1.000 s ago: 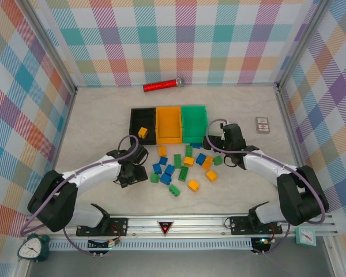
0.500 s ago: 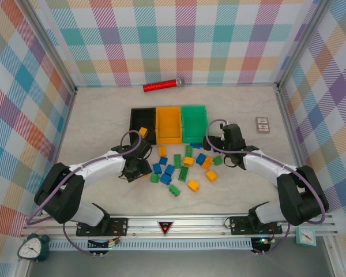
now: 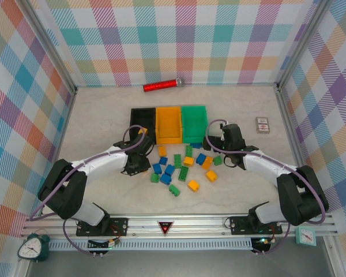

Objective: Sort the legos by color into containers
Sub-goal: Pick up the lego from the middle-left of the table, then place the lego in the container.

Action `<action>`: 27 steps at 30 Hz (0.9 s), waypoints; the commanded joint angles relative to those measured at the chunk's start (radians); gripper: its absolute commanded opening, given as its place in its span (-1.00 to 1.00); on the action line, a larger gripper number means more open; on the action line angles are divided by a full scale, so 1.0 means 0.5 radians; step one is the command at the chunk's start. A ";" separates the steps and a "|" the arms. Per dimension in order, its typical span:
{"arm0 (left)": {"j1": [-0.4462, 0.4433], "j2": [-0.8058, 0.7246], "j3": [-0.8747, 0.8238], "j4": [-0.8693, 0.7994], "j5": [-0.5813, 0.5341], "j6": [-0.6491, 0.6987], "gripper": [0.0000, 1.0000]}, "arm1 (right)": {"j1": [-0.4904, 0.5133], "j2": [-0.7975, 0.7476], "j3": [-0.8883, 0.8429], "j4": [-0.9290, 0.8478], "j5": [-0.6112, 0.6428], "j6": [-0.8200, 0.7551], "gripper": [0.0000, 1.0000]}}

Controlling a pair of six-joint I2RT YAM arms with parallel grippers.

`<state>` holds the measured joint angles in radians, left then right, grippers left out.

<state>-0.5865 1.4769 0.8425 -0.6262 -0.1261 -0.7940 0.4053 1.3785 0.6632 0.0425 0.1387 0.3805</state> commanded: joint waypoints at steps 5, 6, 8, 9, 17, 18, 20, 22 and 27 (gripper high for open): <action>0.004 -0.168 0.151 -0.150 -0.162 0.145 -0.82 | 0.012 0.016 0.069 -0.011 0.010 -0.025 0.98; 0.004 -0.168 0.200 -0.174 -0.191 0.172 -0.82 | 0.012 0.016 0.071 -0.011 0.008 -0.023 0.99; 0.013 -0.139 0.318 -0.227 -0.255 0.230 -0.82 | 0.013 0.018 0.074 -0.010 0.003 -0.022 0.98; 0.027 -0.104 0.391 -0.266 -0.280 0.257 -0.82 | 0.012 0.016 0.074 -0.009 0.000 -0.023 0.99; 0.251 0.280 1.092 -0.364 -0.328 0.551 -0.67 | 0.013 0.004 0.068 -0.016 -0.003 -0.019 0.98; 0.288 0.347 1.176 -0.359 -0.298 0.586 -0.54 | 0.015 0.004 0.068 -0.015 -0.002 -0.021 0.99; 0.338 0.455 1.293 -0.336 -0.261 0.634 -0.31 | 0.015 0.004 0.070 -0.019 -0.004 -0.019 0.98; 0.373 0.533 1.359 -0.313 -0.223 0.639 0.04 | 0.014 0.001 0.070 -0.019 -0.004 -0.019 0.98; 0.326 0.430 1.185 -0.079 -0.043 0.600 0.52 | 0.015 -0.012 0.064 -0.021 0.008 -0.023 0.98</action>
<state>-0.3988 1.7435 1.4742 -0.7193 -0.2073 -0.5030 0.4057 1.3785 0.6643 0.0391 0.1387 0.3805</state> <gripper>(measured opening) 0.749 0.992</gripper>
